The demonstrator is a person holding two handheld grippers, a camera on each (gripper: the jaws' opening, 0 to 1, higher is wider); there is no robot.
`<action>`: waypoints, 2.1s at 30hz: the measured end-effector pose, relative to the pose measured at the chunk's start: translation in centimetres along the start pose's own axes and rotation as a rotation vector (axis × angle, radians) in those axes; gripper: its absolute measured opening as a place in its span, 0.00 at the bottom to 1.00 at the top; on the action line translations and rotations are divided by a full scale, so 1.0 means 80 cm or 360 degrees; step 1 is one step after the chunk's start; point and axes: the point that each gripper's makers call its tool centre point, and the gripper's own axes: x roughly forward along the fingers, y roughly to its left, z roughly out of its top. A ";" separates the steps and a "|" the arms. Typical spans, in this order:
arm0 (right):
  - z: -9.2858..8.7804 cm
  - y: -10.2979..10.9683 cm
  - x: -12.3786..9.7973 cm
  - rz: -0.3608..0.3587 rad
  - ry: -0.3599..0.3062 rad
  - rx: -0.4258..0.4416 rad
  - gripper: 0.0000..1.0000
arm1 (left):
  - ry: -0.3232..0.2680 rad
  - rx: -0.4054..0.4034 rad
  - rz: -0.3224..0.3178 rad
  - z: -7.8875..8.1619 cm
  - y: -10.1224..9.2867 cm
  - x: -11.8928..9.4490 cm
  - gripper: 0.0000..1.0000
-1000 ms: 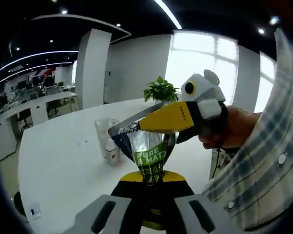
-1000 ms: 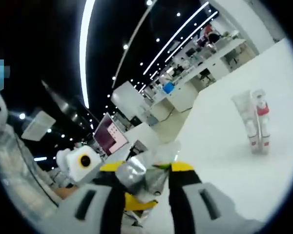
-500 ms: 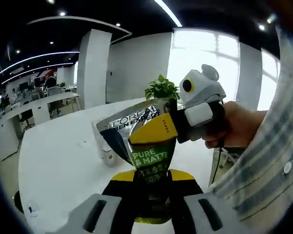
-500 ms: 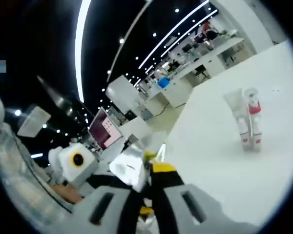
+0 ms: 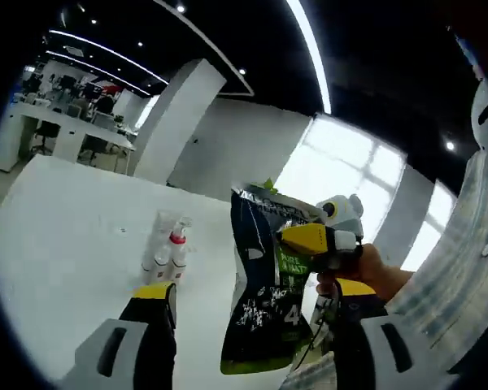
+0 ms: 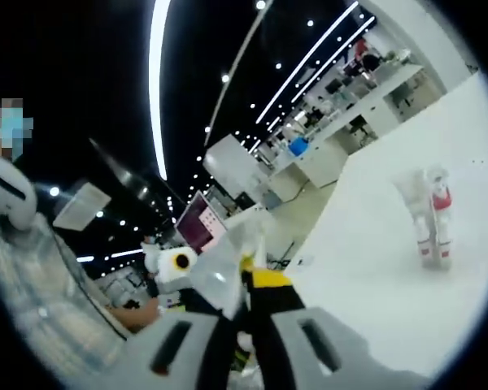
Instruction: Arrange the skincare products in the storage area until every visible bottle or jar stands upright without overlapping.
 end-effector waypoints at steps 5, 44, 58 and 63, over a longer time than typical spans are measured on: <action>0.000 0.038 0.005 0.0245 0.0046 0.0062 0.01 | -0.0029 -0.0201 -0.0208 0.006 -0.019 -0.006 0.86; -0.016 0.023 0.026 0.0232 0.0101 0.0154 0.13 | -0.0318 -0.0406 -0.0388 0.049 -0.027 -0.022 0.01; -0.020 0.028 0.020 0.0310 0.0117 0.0269 0.00 | -0.0312 -0.0476 -0.0442 0.050 -0.033 -0.027 0.02; -0.025 0.026 0.013 0.0308 0.0179 0.0283 0.00 | -0.0368 -0.0538 -0.0386 0.061 -0.018 -0.036 0.05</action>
